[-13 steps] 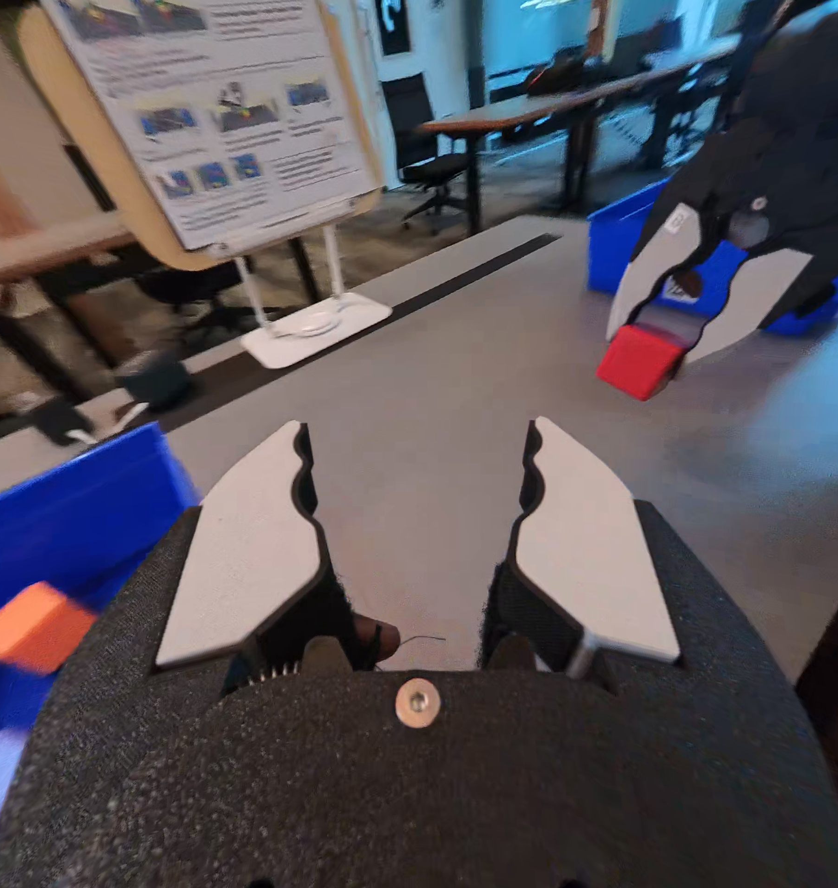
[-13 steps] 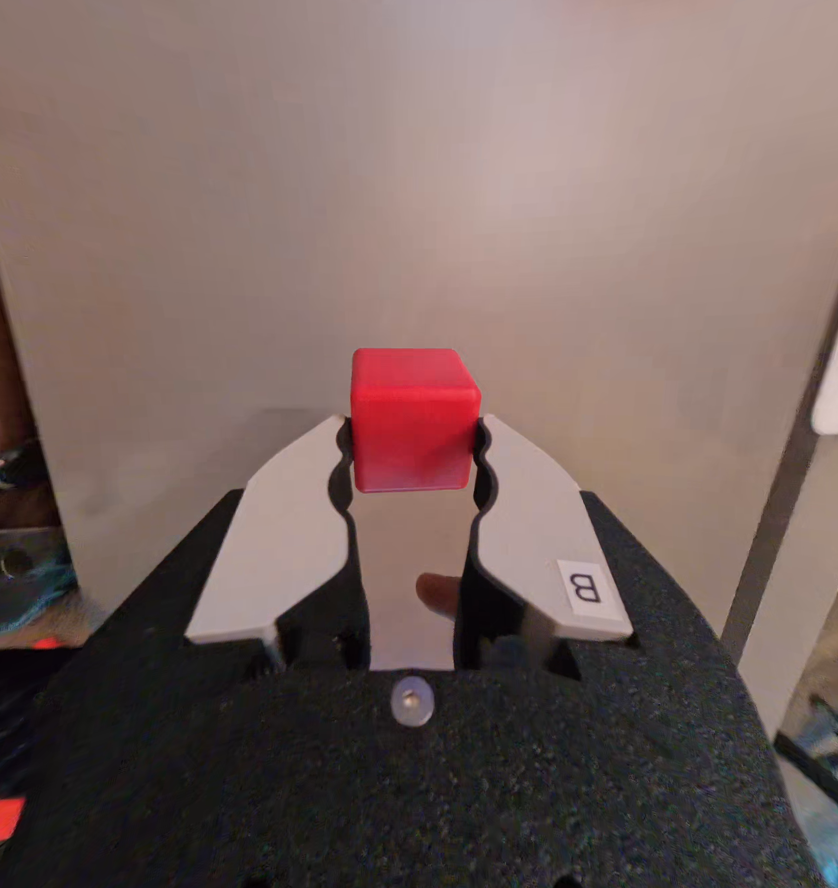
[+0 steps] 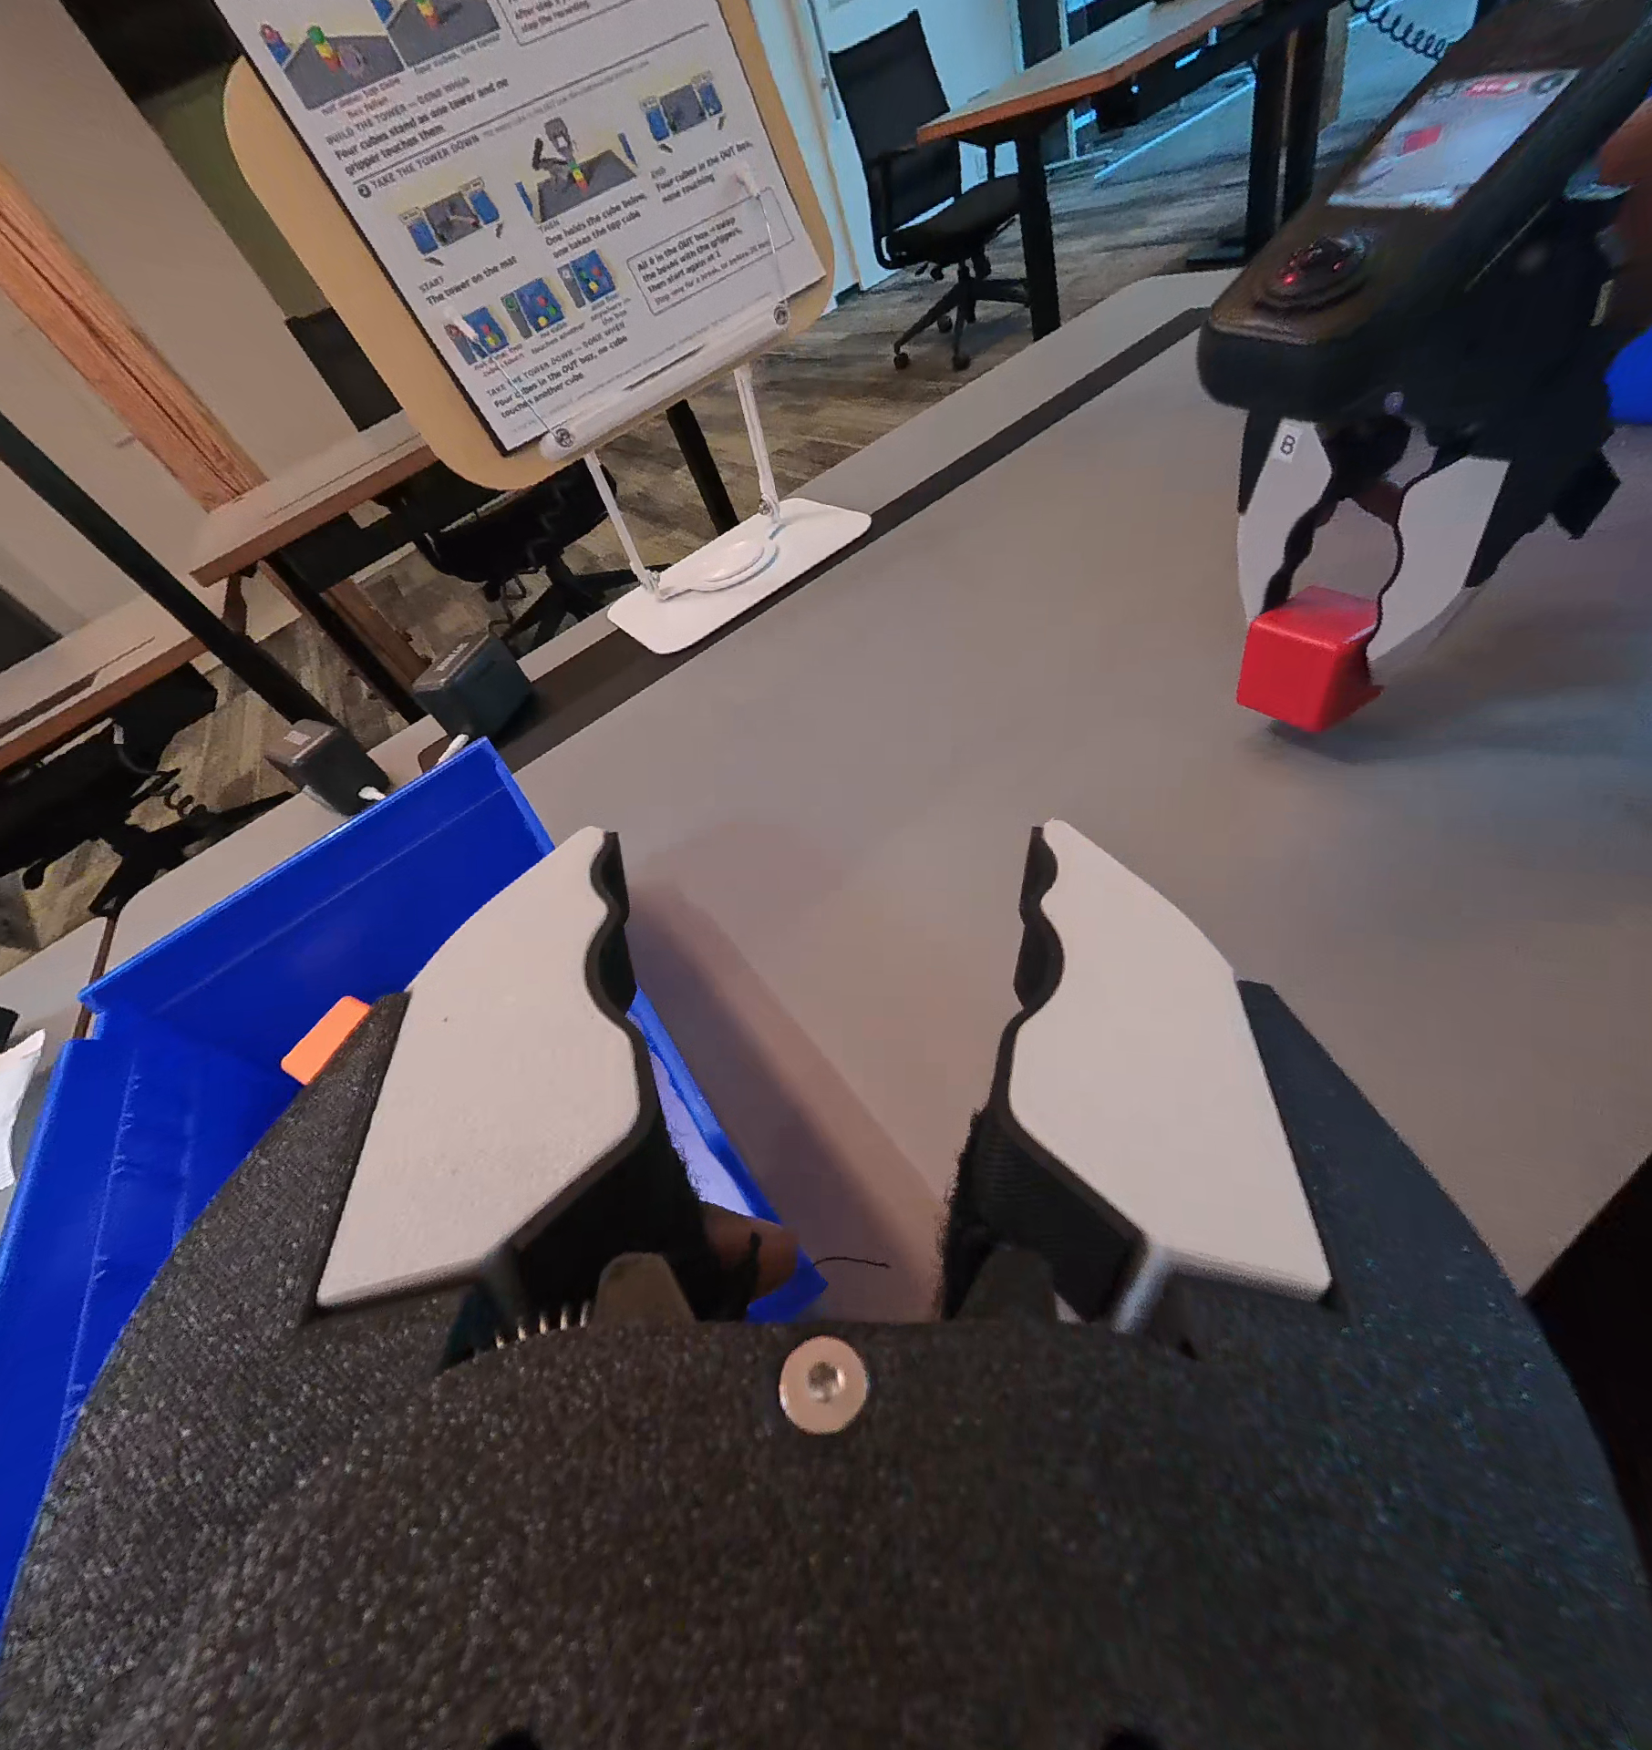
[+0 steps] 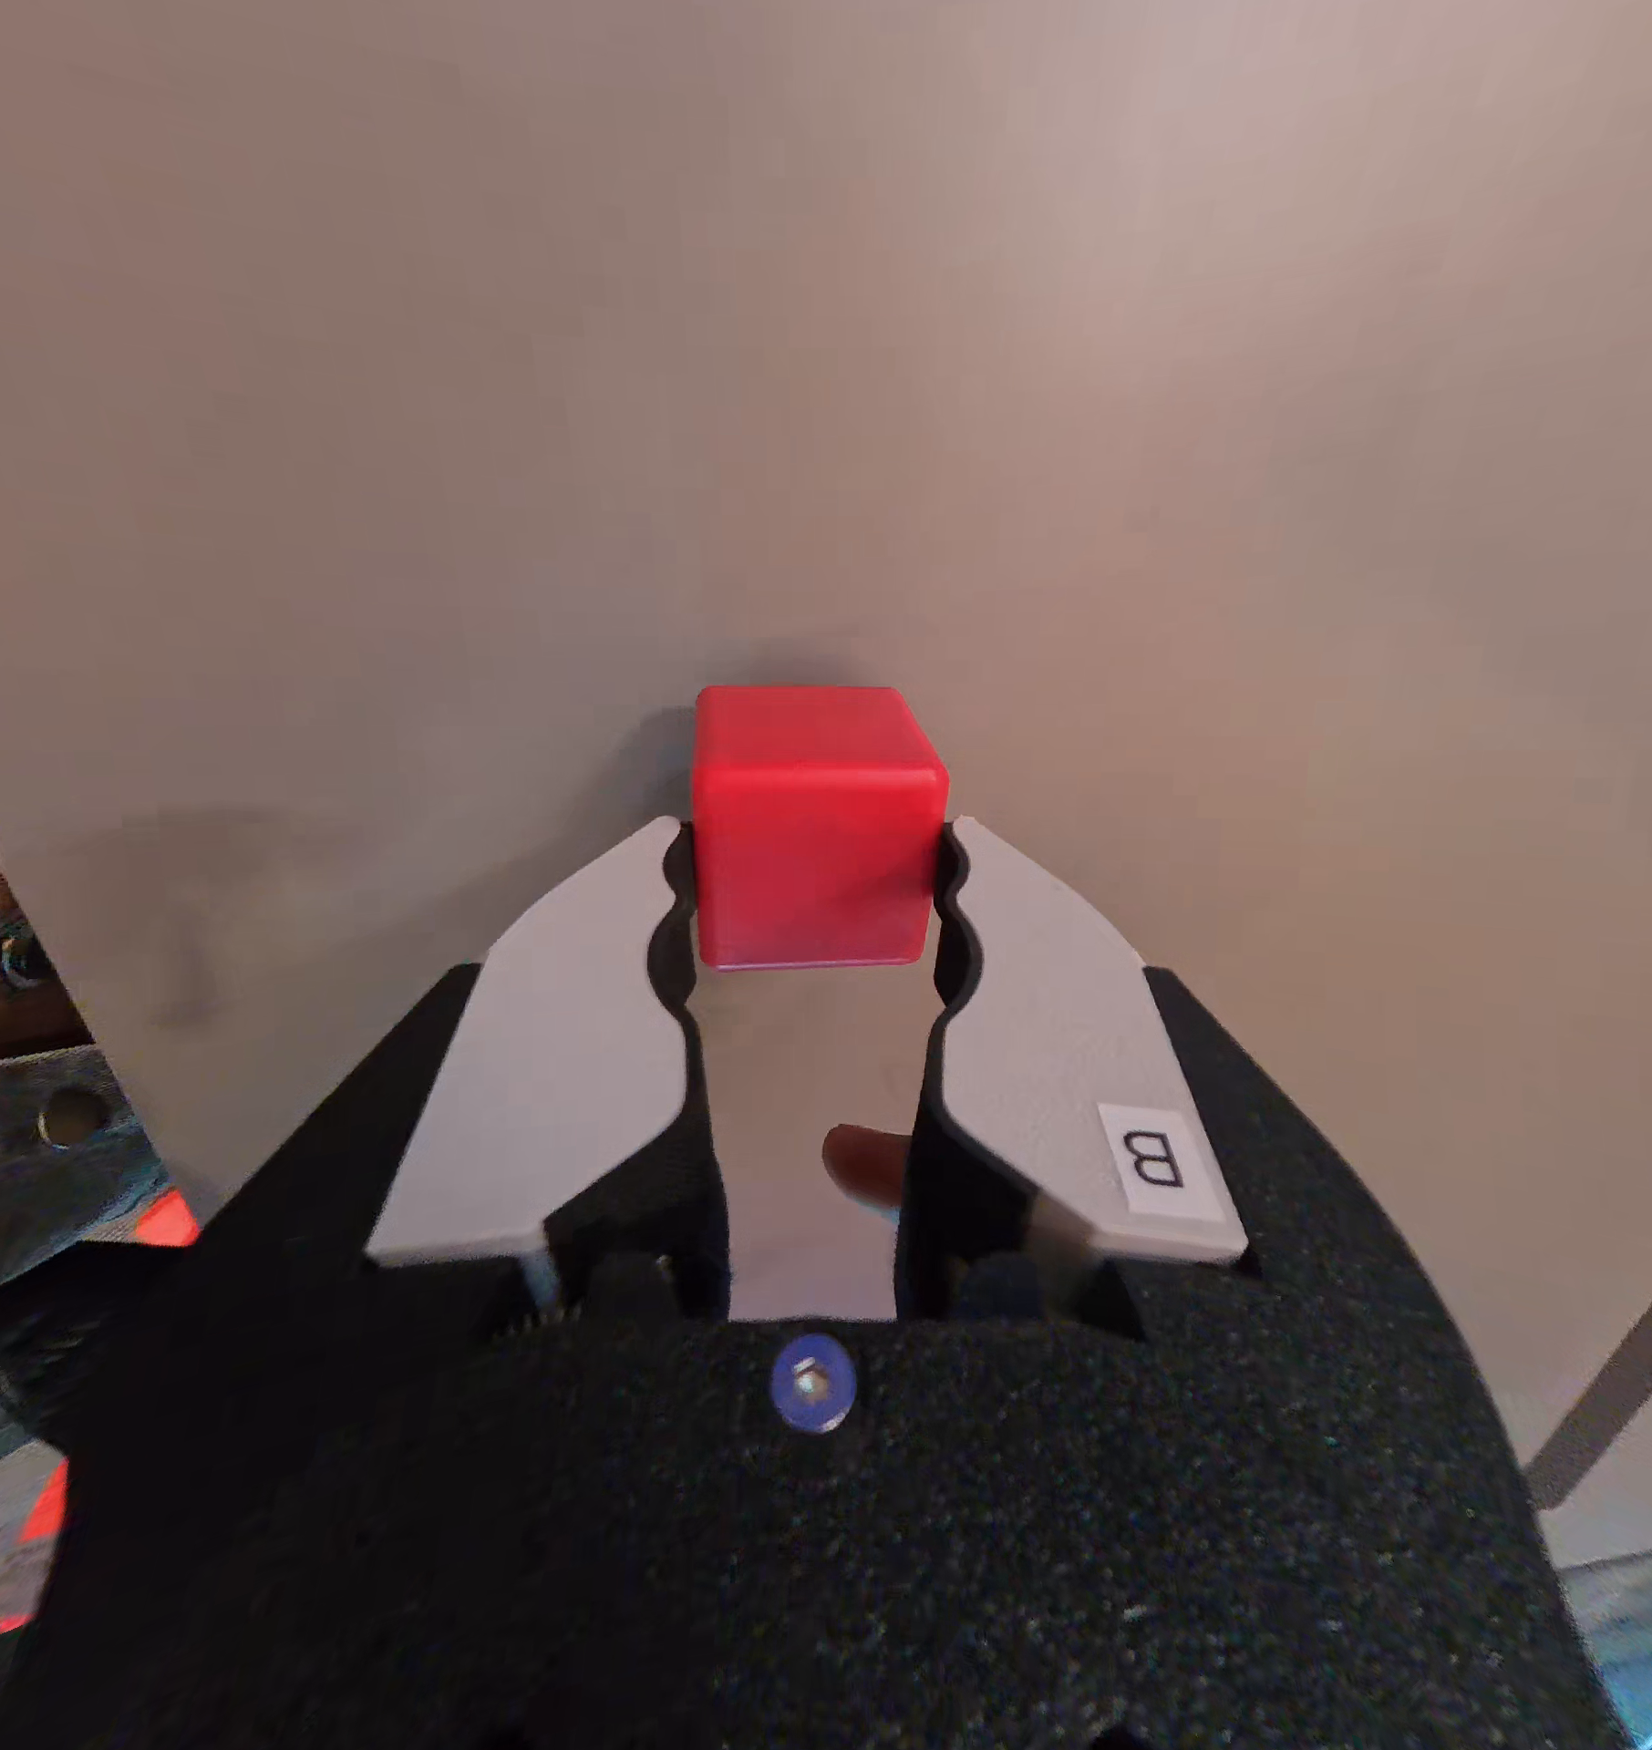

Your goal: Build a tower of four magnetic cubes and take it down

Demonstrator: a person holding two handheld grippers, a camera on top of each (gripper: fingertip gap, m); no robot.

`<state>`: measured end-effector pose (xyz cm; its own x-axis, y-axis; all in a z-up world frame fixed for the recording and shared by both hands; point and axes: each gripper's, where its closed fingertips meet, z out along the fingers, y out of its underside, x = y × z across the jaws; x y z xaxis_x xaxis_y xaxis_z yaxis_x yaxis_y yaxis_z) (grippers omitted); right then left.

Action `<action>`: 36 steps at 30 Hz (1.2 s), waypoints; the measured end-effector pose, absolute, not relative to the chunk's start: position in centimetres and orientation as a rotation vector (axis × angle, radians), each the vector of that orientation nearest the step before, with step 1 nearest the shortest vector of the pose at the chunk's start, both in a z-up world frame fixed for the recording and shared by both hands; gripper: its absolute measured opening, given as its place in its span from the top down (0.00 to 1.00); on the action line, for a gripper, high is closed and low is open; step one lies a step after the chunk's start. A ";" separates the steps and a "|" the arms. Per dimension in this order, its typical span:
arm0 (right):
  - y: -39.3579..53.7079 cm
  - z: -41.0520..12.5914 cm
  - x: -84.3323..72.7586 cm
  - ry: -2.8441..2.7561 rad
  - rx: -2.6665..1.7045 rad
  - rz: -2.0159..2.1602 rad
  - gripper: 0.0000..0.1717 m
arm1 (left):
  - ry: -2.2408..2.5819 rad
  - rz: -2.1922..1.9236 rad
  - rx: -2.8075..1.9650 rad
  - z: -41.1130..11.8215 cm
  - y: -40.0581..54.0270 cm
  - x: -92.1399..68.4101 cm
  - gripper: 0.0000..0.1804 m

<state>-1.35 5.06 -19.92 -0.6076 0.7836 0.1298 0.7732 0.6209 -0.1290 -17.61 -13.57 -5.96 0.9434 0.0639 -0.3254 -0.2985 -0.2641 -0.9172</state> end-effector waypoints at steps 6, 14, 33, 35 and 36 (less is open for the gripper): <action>5.3 -20.6 -1.2 -2.701 -1.324 0.059 0.72 | 0.168 0.351 -1.818 -6.1 -13.3 -18.0 0.56; 5.3 -20.9 -1.1 -2.723 -1.309 0.042 0.72 | 0.175 0.316 -1.799 -5.6 -13.4 -17.8 0.56; 3.3 -14.3 -2.6 -2.383 -1.208 0.596 0.47 | 0.047 0.427 -2.133 -7.2 -16.8 -25.0 0.54; 2.9 -12.6 -1.8 -2.315 -1.197 0.715 0.47 | 0.090 0.424 -2.335 -9.4 -17.7 -27.5 0.54; 2.7 -12.0 -1.2 -2.299 -1.184 0.762 0.47 | 0.122 0.440 -2.422 -10.3 -17.9 -29.0 0.55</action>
<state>-1.24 2.74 -11.97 -0.5355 0.8342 0.1315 0.5904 0.4811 -0.6480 -29.03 -17.95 -10.26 0.9390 0.0250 -0.3429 -0.1983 -0.7753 -0.5996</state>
